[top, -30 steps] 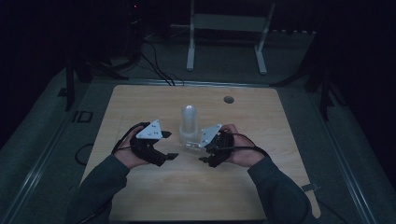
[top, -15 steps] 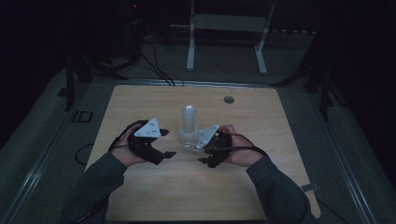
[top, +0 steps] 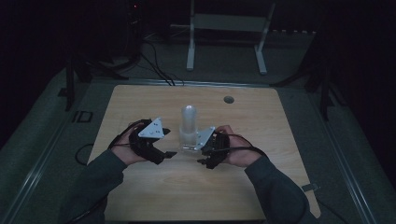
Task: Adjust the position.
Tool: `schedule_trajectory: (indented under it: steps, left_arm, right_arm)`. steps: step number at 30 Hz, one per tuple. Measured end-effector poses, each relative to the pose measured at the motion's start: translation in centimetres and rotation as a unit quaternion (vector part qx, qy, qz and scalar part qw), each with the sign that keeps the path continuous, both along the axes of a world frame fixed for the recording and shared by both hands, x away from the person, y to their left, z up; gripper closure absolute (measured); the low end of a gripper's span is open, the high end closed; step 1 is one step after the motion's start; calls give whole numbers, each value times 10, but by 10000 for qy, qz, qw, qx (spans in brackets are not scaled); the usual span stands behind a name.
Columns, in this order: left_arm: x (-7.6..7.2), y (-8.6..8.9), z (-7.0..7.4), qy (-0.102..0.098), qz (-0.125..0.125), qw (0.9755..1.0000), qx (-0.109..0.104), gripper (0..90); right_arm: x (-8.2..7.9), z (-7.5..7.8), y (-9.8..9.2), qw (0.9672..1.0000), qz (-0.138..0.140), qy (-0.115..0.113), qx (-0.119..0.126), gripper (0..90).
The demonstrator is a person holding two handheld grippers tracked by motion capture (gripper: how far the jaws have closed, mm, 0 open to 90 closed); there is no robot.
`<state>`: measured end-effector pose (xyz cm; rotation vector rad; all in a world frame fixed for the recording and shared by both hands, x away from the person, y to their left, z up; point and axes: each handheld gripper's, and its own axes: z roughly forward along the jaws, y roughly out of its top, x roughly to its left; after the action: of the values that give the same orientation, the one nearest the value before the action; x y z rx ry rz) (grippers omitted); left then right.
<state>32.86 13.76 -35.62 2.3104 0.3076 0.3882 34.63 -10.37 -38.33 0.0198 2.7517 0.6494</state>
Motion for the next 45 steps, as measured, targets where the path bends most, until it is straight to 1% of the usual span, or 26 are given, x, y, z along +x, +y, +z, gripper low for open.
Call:
schedule_trajectory:
  steps: [6,7,8,9,12,16,23,25,26,30,31,32,33,34,35,39,42,45]
  left_arm:
    - [0,-5,1,-48,-53,9997,239,215]
    - [0,-5,1,-48,-53,9997,239,215]
    - [0,-7,1,-76,-37,9993,354,215]
    - [1,-9,1,-91,-45,9991,420,215]
    - [2,-11,2,-115,-53,9986,516,215]
    - [2,-13,2,-128,-56,9982,585,215]
    - [3,-18,1,-118,-80,9969,780,215]
    - [3,-18,1,-127,-86,9967,795,215]
    - [3,-20,1,-137,-102,9961,867,215]
    - [2,-23,0,-158,-128,9948,998,215]
    - [2,-23,0,-158,-128,9948,998,215]
    - [0,-26,-1,-199,-126,9935,1118,215]
    - [0,-26,-1,-199,-126,9935,1118,215]
    - [0,-29,-1,-237,-131,9922,1220,215]
    - [0,-30,-2,-241,-124,9921,1223,215]
    - [-2,-33,-1,-297,-162,9904,1341,215]
    - [-2,-37,-2,-327,-188,9884,1471,215]
    - [-2,-40,-4,-334,-214,9871,1554,215]
  right_arm:
    - [-1,0,2,10000,23,-13,-70,281]
    - [-1,0,2,10000,23,-13,-70,281]
    - [-1,0,2,10000,31,-21,-79,281]
    - [-1,0,3,9999,36,-37,-109,281]
    - [-1,0,5,9998,42,-65,-155,281]
    - [-1,1,5,9998,39,-83,-179,281]
    - [-1,2,6,9996,32,-120,-241,281]
    - [-1,2,7,9996,31,-132,-265,281]
    - [-1,2,7,9995,38,-137,-271,281]
    - [-1,1,9,9994,18,-153,-307,281]
    - [-1,1,9,9994,18,-153,-307,281]
    - [-1,0,10,9993,29,-163,-331,281]
    - [-1,0,10,9993,29,-163,-331,281]
    - [-1,0,11,9992,41,-177,-349,281]
    - [-1,0,11,9992,38,-177,-353,281]
    - [-1,0,12,9991,58,-189,-371,281]
    - [-1,-1,12,9990,32,-180,-396,281]
    - [-2,-1,13,9990,46,-191,-397,281]
